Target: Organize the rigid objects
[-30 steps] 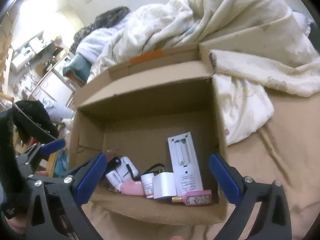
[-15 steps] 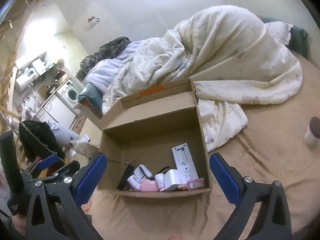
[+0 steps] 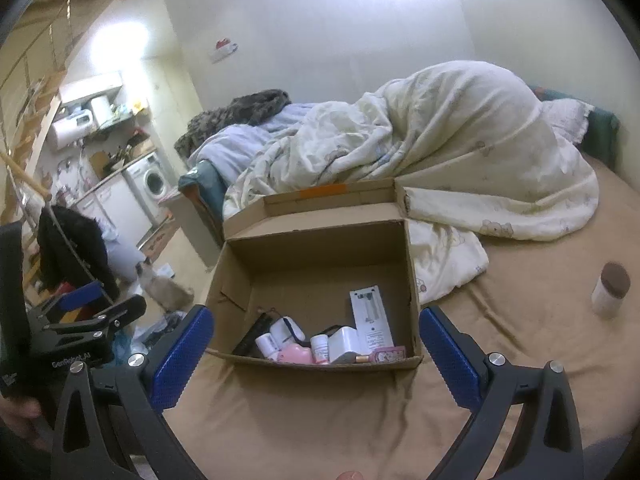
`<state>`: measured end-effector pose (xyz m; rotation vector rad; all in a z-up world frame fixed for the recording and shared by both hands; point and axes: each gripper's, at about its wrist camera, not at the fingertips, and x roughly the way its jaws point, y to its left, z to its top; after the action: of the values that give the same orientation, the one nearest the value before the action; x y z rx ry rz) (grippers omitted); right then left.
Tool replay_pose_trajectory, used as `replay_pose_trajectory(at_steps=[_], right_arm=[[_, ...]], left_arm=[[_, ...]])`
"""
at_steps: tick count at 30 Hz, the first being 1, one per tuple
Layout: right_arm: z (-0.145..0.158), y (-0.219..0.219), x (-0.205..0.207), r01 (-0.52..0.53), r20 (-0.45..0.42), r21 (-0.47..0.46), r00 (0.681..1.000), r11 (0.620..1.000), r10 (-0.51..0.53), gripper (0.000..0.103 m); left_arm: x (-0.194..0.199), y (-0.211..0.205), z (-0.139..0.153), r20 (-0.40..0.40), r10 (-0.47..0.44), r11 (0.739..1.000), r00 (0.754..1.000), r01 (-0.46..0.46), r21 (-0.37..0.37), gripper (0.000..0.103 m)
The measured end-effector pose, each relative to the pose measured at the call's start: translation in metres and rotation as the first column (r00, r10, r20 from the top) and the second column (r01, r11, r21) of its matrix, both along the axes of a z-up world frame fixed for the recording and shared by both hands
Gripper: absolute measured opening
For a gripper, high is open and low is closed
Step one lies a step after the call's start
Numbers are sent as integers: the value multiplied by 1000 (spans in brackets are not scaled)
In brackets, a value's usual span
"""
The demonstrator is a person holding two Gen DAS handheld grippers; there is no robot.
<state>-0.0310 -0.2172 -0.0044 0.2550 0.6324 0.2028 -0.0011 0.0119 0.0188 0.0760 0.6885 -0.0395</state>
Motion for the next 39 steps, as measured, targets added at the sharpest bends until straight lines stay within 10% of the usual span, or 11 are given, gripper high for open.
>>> replay_pose_trajectory(at_steps=[39], right_arm=[[-23,-4,20,48,-67,-15,997,999,-48,103]], left_arm=[[15,1,-18,-60,21,999,998,-22,-24,102]])
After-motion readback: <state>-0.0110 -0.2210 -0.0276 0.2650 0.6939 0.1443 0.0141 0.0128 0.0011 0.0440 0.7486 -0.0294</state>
